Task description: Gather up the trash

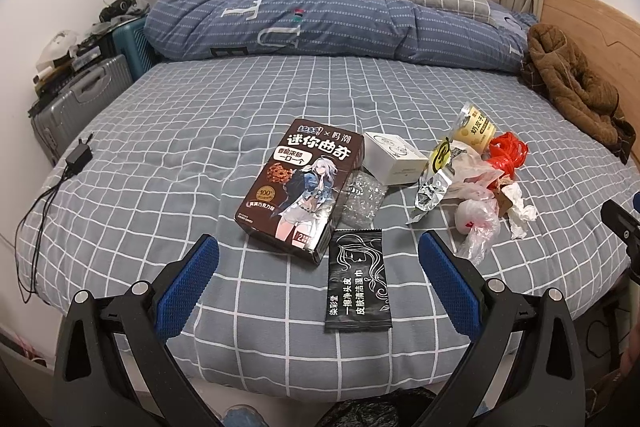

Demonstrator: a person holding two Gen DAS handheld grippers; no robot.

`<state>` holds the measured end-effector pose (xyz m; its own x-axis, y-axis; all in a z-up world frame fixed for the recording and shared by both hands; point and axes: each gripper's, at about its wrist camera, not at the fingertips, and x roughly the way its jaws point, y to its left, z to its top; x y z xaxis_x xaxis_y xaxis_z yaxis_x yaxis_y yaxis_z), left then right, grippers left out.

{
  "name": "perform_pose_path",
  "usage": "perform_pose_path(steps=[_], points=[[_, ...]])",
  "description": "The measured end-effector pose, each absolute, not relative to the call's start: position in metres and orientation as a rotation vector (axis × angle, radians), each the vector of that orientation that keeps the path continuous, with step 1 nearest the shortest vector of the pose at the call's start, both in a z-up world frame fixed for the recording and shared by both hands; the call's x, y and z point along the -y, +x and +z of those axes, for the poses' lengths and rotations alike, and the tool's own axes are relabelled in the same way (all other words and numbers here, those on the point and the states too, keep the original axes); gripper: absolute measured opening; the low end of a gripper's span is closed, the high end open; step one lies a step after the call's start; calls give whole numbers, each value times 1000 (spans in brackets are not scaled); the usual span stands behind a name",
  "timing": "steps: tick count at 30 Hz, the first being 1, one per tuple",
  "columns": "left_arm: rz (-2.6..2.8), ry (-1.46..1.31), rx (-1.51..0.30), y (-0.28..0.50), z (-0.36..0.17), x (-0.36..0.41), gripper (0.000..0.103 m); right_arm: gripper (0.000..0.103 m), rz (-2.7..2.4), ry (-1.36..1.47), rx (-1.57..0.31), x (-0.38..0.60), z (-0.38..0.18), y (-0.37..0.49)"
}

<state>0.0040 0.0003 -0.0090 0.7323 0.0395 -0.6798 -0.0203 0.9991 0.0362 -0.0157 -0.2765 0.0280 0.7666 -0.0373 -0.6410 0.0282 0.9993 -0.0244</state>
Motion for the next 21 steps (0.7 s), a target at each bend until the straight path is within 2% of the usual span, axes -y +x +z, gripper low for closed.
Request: perform_pose_path(steps=[13,21], points=[[34,28,-757,7,-11,-3,97,96,-18,-15,-688,261,30,-13],[27,19,-796,37,-20,-20,97,96,21,-74,-707,235,17,10]])
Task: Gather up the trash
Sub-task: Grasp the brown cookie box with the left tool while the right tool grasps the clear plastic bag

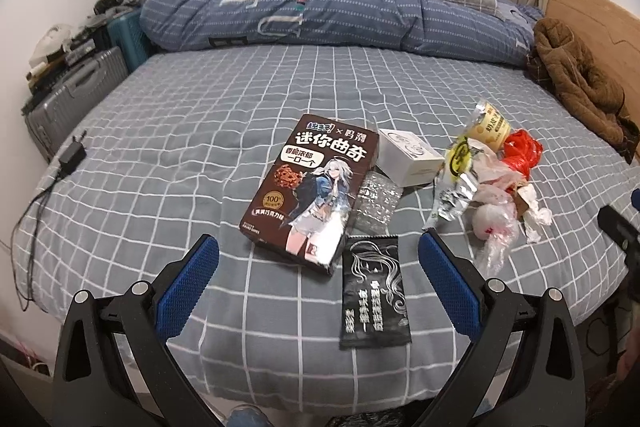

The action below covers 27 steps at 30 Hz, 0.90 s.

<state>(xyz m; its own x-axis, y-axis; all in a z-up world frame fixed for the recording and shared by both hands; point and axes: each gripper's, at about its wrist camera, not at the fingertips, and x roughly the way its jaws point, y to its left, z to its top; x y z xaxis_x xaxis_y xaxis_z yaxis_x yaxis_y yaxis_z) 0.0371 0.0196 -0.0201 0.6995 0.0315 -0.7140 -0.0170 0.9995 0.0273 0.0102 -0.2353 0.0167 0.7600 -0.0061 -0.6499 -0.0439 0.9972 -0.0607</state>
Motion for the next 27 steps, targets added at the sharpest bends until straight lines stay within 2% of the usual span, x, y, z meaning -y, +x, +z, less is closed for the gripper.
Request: perform_pose_path(steps=[11,27], points=[[2,46,-881,93,-51,-33,97,92,63,-112,-778,210,-21,55],[-74,119,-975,148,-88,-35,98,76,119,-125,-896,197,-75,91]])
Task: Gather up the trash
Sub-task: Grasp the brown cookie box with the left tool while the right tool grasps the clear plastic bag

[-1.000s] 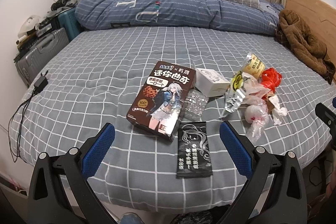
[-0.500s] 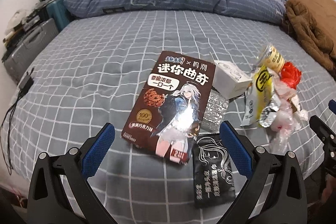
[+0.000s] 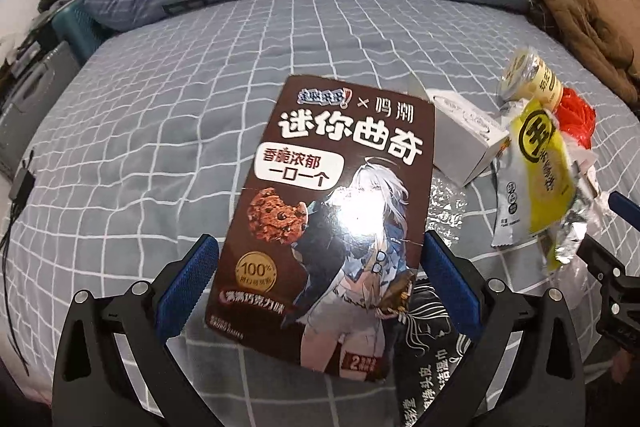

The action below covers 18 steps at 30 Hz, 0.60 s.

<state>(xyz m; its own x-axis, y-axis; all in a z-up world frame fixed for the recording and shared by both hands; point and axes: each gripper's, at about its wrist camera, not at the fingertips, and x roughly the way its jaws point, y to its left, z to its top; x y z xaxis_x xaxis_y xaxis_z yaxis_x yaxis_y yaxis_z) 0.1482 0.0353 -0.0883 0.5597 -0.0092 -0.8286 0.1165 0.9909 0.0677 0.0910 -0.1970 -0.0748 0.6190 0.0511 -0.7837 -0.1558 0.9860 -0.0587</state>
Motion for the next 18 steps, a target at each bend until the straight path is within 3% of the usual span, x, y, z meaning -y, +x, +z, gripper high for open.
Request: perform_pose_path(steps=[7,18], points=[[-92,126,-983,158,-100,-36,98,59,161,-98,-950,197,-94,97],[-116,83,-989,167,-108,-45,95,54,182,-76,-947,201,-95,94]])
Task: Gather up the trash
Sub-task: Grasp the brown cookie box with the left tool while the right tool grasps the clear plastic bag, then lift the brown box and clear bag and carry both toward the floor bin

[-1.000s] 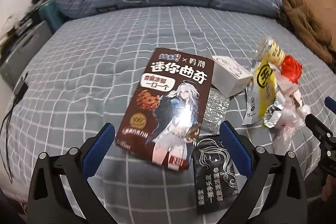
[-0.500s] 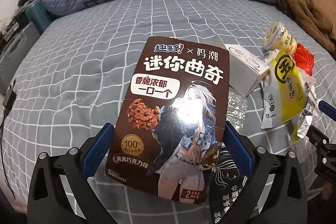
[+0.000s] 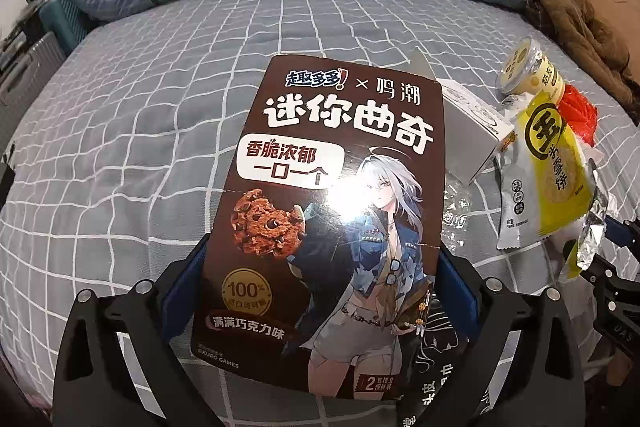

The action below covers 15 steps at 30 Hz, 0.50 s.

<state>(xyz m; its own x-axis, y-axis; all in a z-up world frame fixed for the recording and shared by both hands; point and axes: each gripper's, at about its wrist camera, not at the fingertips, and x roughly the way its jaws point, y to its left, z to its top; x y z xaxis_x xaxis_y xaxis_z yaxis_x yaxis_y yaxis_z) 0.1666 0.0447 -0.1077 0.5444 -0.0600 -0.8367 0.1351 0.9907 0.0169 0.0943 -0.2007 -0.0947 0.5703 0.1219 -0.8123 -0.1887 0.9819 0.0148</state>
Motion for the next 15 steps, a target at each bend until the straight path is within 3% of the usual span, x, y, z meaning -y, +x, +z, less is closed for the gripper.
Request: perform_pose_path(steps=[15], points=[[-45,25,-911,137,-78,-44,94,54,189,-71,-912,202,-69,77]])
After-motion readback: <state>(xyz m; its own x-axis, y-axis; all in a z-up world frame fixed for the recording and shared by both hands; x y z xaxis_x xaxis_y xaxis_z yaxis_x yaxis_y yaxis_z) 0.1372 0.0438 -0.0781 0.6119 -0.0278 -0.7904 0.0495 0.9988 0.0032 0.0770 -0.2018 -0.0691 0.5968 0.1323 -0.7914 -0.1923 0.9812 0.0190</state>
